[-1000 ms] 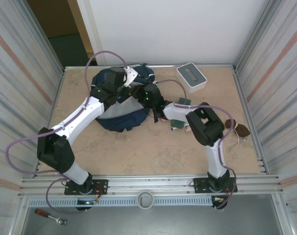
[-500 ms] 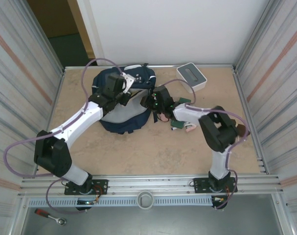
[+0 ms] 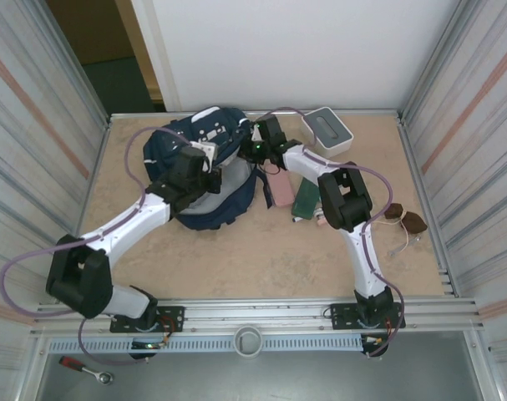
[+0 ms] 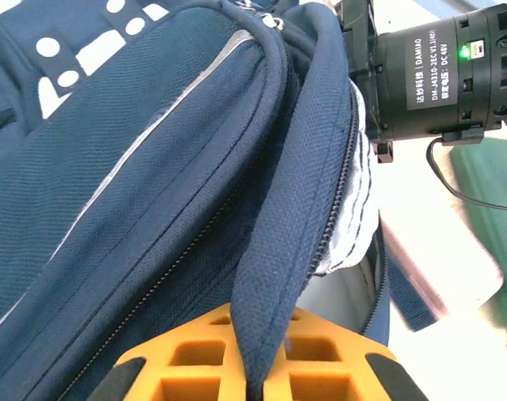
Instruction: Pack the student bag
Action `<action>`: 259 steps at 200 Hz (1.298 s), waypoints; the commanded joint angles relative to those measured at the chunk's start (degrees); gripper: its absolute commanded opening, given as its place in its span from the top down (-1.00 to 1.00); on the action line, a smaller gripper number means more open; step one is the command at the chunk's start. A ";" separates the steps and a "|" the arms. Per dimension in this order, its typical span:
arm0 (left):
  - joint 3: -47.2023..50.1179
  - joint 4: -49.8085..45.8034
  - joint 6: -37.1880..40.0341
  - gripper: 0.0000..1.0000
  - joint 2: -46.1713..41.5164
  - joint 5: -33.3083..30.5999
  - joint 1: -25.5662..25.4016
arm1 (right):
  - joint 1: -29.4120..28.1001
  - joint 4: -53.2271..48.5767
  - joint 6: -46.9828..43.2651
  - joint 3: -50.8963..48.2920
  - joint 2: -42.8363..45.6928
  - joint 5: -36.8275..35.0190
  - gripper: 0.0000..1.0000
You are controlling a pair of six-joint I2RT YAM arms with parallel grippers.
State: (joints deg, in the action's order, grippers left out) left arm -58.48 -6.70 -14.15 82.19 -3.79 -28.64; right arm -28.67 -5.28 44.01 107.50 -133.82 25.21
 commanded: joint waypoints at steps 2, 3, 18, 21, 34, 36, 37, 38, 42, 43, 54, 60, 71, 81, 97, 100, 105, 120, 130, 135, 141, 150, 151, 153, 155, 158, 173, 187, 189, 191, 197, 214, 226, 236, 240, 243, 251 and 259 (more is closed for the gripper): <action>-5.99 0.66 -5.97 0.76 4.14 1.85 -1.15 | 4.17 -10.72 -8.35 4.09 2.37 3.59 0.39; -6.19 0.69 -5.97 0.76 4.39 1.90 -1.20 | 4.24 -11.12 -8.65 4.01 2.57 3.47 0.38; -9.32 1.00 -6.13 0.64 7.81 2.21 -2.35 | 5.72 -15.98 -12.17 2.02 5.88 2.42 0.24; -10.04 0.94 -6.07 0.62 8.48 2.35 -2.45 | 6.07 -16.65 -12.75 1.42 6.56 2.25 0.23; -13.09 0.06 -5.55 0.51 11.29 2.73 -2.82 | 7.47 -18.63 -14.74 -3.32 10.30 1.15 0.16; -13.47 -0.21 -5.50 0.50 11.60 2.84 -2.82 | 7.63 -18.76 -15.05 -3.87 10.98 0.98 0.15; -13.66 -0.32 -5.38 0.49 11.77 2.92 -2.82 | 7.69 -18.83 -15.20 -4.32 11.14 0.85 0.15; -13.89 -0.46 -5.28 0.48 11.94 2.96 -2.82 | 7.81 -18.90 -15.32 -4.71 11.57 0.69 0.15; -14.99 -1.14 -4.87 0.44 12.58 2.98 -2.80 | 8.15 -19.12 -15.80 -6.23 12.98 0.27 0.11; -15.21 -1.31 -4.72 0.43 12.74 2.95 -2.77 | 8.21 -19.14 -15.93 -6.59 13.32 0.05 0.11; -17.06 -3.10 -3.17 0.26 13.43 1.99 -2.73 | 9.11 -19.83 -17.49 -10.47 17.10 -1.22 0.05; -17.49 -3.68 -2.34 0.17 13.32 1.35 -2.69 | 9.28 -20.23 -18.23 -12.58 19.21 -2.08 0.02; -17.13 -4.18 -0.99 0.00 12.19 0.18 -2.56 | 9.26 -20.29 -19.09 -16.52 22.63 -3.35 -0.02; -15.84 -4.05 -0.06 -0.12 10.36 -0.42 -2.21 | 8.54 -19.04 -19.40 -20.10 24.87 -2.46 -0.05; -12.02 -3.52 1.05 -0.35 6.84 -2.21 -1.26 | 6.68 -16.91 -18.90 -24.29 26.23 0.96 -0.07; -11.30 -3.50 1.06 -0.37 6.17 -2.46 -0.87 | 6.24 -16.49 -18.66 -24.88 26.28 1.59 -0.07; -9.84 -3.45 0.83 -0.40 5.11 -2.65 -0.05 | 5.52 -15.80 -18.37 -25.65 26.01 2.62 -0.08; -5.38 -2.94 -1.22 -0.43 2.02 -1.35 4.08 | 3.02 -13.60 -17.21 -26.99 24.79 4.93 -0.08; -2.49 -2.05 -4.10 -0.43 0.31 0.34 7.67 | 1.53 -13.11 -16.82 -26.70 23.40 6.08 -0.08; -1.39 -1.92 -5.72 -0.44 -0.27 1.27 9.87 | 0.88 -12.96 -16.54 -26.45 22.62 6.35 -0.08; -0.32 -1.91 -7.46 -0.43 -0.83 2.90 12.43 | 0.43 -12.72 -16.19 -26.23 21.66 6.70 -0.08; 1.01 -1.74 -9.52 -0.43 -1.43 5.08 16.04 | 0.03 -12.04 -15.53 -26.20 20.26 7.08 -0.08; 1.18 -1.70 -9.73 -0.43 -1.47 5.18 16.41 | 0.06 -11.95 -15.44 -26.20 20.13 7.11 -0.08; 1.46 -1.66 -10.12 -0.43 -1.54 5.50 17.17 | 0.05 -11.86 -15.27 -26.27 19.92 7.13 -0.08; 1.75 -1.52 -10.53 -0.44 -1.69 5.76 17.86 | 0.02 -11.73 -15.09 -26.26 19.72 7.04 -0.08; 2.25 -1.22 -10.94 -0.44 -1.83 6.15 18.89 | 0.01 -11.62 -14.84 -26.32 19.24 6.87 -0.08; 4.95 1.21 -12.57 -0.44 -2.21 8.22 23.45 | 0.64 -11.18 -14.15 -26.62 17.84 5.51 -0.06; 6.92 3.62 -14.00 -0.45 -1.40 10.78 26.89 | 1.66 -10.59 -13.64 -27.16 16.99 3.72 -0.05; 7.11 3.93 -14.22 -0.45 -1.06 11.34 27.33 | 1.85 -10.58 -13.61 -27.24 16.83 3.47 -0.05; 7.27 4.16 -14.41 -0.45 -0.78 11.83 27.79 | 2.08 -10.55 -13.47 -27.25 16.75 3.27 -0.05; 7.49 4.83 -14.87 -0.45 0.25 13.94 28.79 | 2.65 -10.60 -13.43 -27.34 16.39 2.73 -0.05; 6.71 5.47 -15.40 -0.45 3.70 19.88 30.49 | 4.31 -11.02 -13.34 -27.43 15.84 0.95 -0.05; 6.00 5.65 -15.28 -0.45 5.80 21.92 30.34 | 5.46 -11.86 -13.75 -27.36 16.04 -0.87 -0.05; 6.00 6.33 -15.63 -0.45 7.30 23.23 30.19 | 6.42 -12.89 -14.10 -27.10 16.26 -2.63 -0.05; 6.01 6.47 -15.91 -0.45 7.75 23.51 30.08 | 6.81 -13.41 -14.22 -26.92 16.37 -3.17 -0.05; 6.05 6.58 -16.01 -0.45 8.14 23.75 30.05 | 7.07 -13.61 -14.33 -26.91 16.43 -3.44 -0.05; 6.40 7.25 -16.33 -0.44 9.03 24.47 29.62 | 7.95 -14.50 -14.71 -26.73 16.78 -4.84 -0.05; 6.90 8.05 -16.59 -0.43 9.66 25.14 28.91 | 8.69 -15.27 -14.93 -26.58 17.20 -5.98 -0.05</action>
State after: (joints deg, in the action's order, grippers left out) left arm -51.62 -2.04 -28.80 90.19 15.57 1.52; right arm -24.05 -16.58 29.95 80.47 -116.90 29.21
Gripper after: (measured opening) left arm 0.721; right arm 0.526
